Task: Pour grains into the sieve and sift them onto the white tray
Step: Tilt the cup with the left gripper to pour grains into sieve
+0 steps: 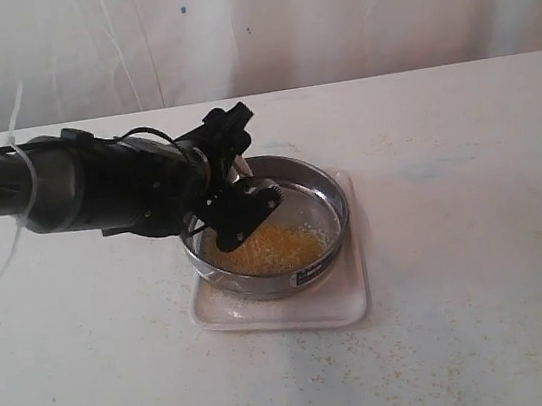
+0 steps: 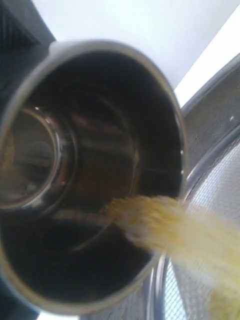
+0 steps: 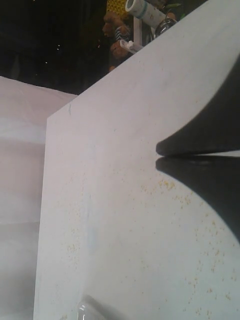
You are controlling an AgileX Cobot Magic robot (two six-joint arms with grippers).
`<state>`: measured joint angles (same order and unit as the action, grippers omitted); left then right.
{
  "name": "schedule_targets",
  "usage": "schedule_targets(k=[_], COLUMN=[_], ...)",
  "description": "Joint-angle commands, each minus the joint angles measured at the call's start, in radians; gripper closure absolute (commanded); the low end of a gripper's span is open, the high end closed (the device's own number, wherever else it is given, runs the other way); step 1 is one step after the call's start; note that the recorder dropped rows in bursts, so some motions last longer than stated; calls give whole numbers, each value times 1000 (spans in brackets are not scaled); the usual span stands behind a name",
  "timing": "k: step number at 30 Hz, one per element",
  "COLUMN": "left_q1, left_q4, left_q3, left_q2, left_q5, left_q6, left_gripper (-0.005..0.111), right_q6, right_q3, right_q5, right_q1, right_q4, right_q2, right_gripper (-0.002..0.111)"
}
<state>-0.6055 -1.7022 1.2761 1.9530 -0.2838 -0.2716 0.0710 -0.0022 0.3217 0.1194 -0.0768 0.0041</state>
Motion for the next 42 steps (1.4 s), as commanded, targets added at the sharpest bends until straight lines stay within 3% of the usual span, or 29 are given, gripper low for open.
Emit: schedule_targets(k=[1,5,11,17,22,27,30,33,36,42], left_q1=[-44,-59,-84,-86,-86,-88,-107,-109,-98,-10], left_q4=[-42,-42,-42,-42,-42,-42,-42,-42,-31,11], left_q3=[4,4,4,2,-19,-35,-35,-35,-35,-35], left_q2=[-9,-9,-9,-9,-9,-9,-20,-52,-103,-176], left_q5=[4,-15,-152,-84,-1,-62,-186,-197,-75,404], left_q6=[3,-33,-195,-182,-57,-46,117,358,511,758], left_gripper=[107,107,107,107,107,107,107,107,107,107], right_q6=[2,2,2,2,2,2,2,2,2,2], right_q3=[2,2,2,2,2,2,2,2,2,2], right_q5=[-10,-10,-10,-10,-10,-10,-10,-10,-10,-10], right_q1=[-4,-4,-4,-4,-4,-4,-4,-4,-4,-4], right_q4=[-1,-1,-1,-1,-1,-1,-1,-1,-1,-1], right_q2=[-4,-4,-4,-4,-4,-4,-4,-4,-4,-4], right_gripper=[108,108,108,108,108,108,108,108,108,108])
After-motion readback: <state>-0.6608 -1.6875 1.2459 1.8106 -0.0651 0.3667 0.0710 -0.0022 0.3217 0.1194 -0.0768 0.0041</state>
